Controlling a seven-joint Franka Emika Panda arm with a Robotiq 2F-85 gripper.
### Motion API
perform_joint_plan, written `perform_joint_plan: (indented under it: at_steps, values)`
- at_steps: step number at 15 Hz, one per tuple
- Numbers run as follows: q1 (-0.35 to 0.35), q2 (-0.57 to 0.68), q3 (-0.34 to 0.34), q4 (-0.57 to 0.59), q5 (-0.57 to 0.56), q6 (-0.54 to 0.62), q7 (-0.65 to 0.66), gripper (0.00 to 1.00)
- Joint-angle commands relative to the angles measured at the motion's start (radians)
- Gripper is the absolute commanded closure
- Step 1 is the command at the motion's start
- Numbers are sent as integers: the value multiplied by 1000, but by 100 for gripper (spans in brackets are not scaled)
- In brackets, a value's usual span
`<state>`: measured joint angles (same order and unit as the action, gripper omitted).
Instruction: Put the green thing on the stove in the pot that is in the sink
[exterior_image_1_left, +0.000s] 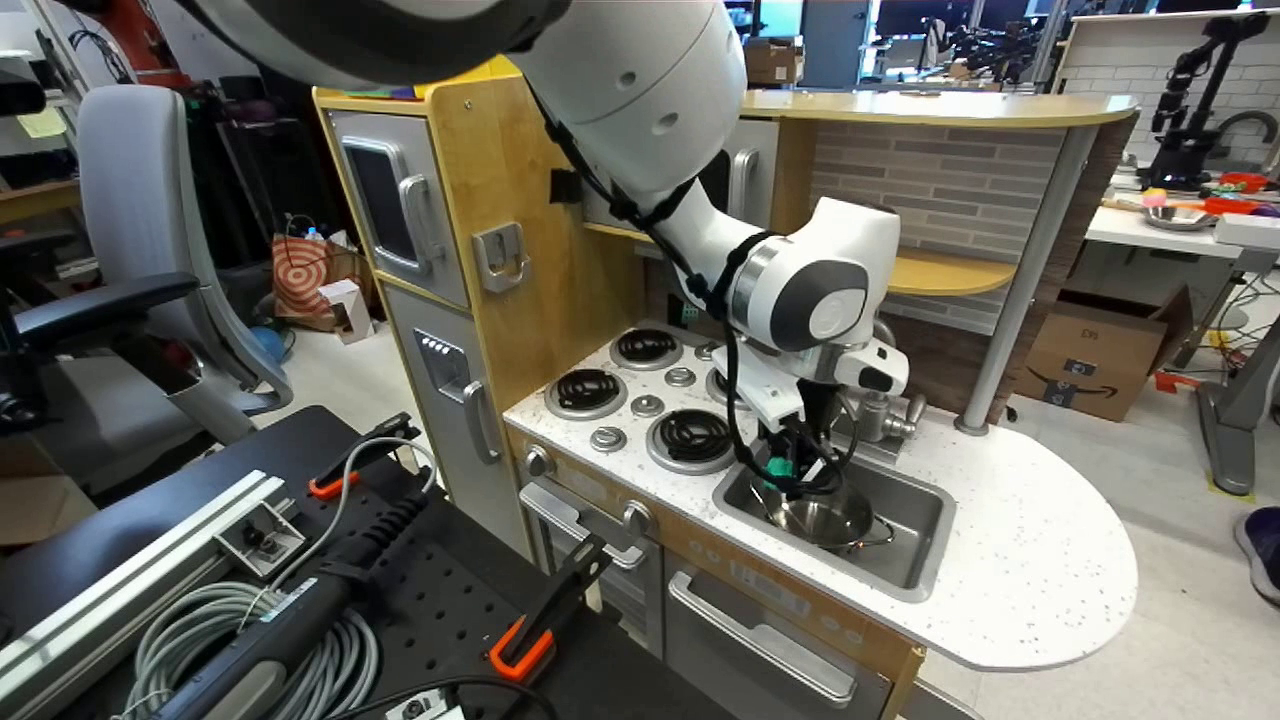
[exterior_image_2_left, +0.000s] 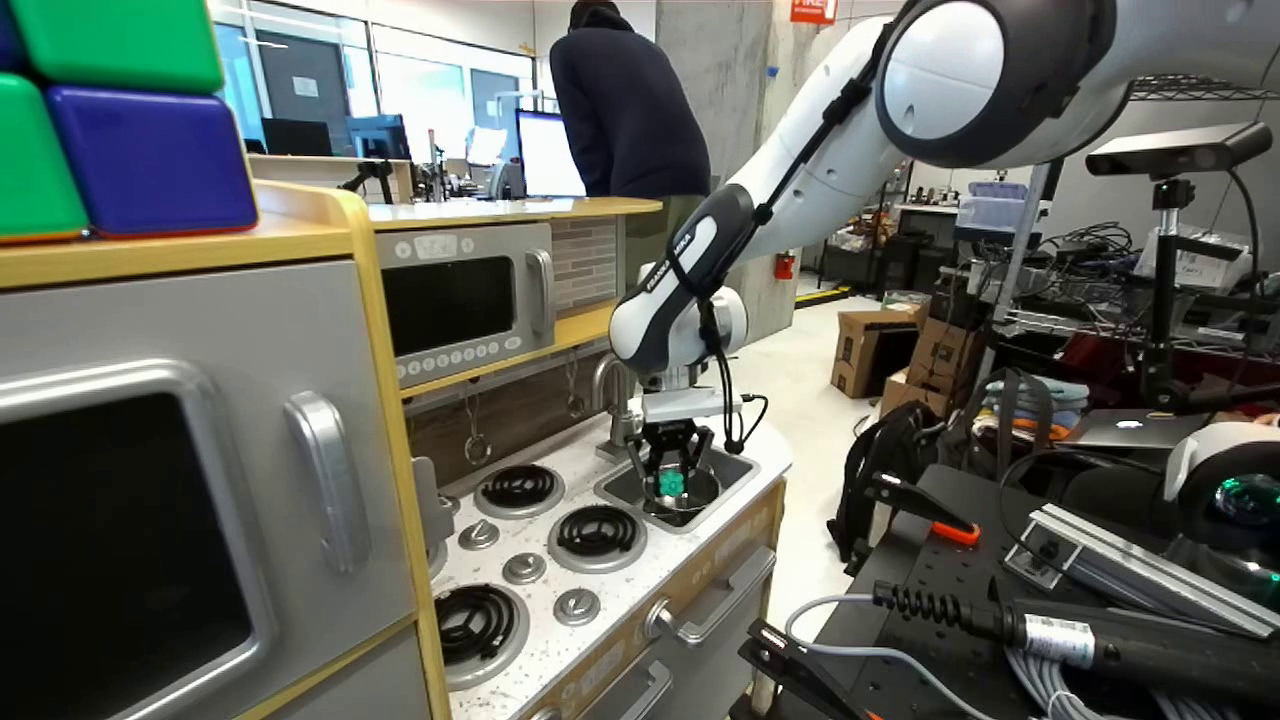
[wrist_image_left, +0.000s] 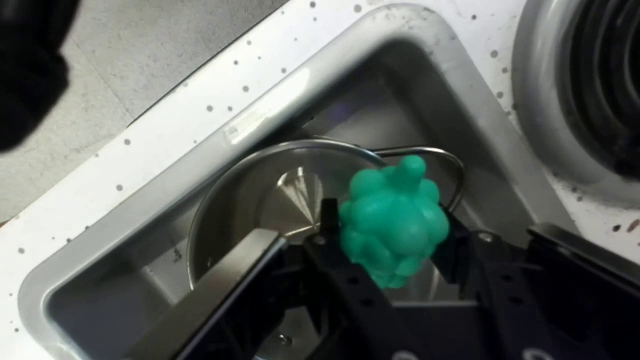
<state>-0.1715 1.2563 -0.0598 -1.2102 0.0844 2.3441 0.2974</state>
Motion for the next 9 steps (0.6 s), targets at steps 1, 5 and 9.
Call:
perform_joint_plan:
  at_steps: [1,5,9]
  values:
    - [11,77,-30,141,30,-82,55,31]
    - [8,9,-22,99,17,-213,24,8]
    - [3,-173,-29,-93,-55,-308,-56,0]
